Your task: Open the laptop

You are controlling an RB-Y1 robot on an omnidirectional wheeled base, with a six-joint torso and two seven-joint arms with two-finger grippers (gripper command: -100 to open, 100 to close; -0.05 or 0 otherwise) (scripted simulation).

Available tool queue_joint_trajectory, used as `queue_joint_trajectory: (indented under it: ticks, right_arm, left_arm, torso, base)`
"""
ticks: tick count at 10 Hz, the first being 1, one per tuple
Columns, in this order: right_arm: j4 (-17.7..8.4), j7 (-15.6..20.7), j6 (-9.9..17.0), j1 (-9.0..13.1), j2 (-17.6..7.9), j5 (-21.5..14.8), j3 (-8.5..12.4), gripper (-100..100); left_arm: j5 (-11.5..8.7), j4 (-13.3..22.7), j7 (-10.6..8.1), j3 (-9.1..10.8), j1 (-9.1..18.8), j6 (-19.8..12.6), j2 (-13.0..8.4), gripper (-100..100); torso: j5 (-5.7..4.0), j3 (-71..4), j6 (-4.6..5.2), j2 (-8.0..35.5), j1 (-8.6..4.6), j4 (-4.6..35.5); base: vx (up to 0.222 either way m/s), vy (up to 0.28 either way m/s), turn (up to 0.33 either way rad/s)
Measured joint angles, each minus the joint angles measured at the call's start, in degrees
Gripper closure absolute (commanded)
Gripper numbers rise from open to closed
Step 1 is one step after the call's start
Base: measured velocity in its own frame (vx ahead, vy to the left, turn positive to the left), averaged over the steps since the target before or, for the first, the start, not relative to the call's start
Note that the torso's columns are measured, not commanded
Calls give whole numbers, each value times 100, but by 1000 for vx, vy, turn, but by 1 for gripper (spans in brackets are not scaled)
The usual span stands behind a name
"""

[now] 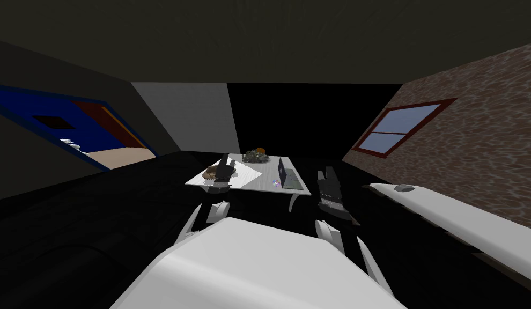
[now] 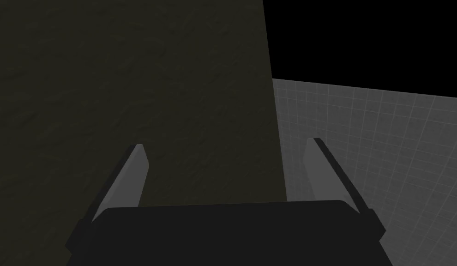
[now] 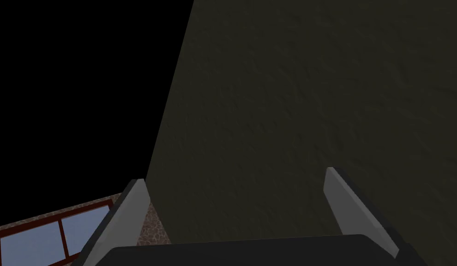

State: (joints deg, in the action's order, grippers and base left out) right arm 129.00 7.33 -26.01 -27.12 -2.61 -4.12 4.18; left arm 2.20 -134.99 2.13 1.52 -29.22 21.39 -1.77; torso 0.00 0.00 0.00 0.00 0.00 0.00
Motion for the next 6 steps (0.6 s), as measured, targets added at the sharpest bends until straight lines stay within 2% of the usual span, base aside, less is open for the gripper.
queue_joint_trajectory:
  ticks: [2,6]
  right_arm:
    - [0,0,0,0,0,0,0,0]
    - [1,0,0,0,0,0,0,0]
  left_arm:
    - [0,0,0,0,0,0,0,0]
    - [0,-1,0,0,0,0,0,0]
  torso:
    - [0,-1200,0,597,0,600]
    - [0,-4536,0,2269,0,2268]
  base:
    - [0,0,0]
    - [0,0,0]
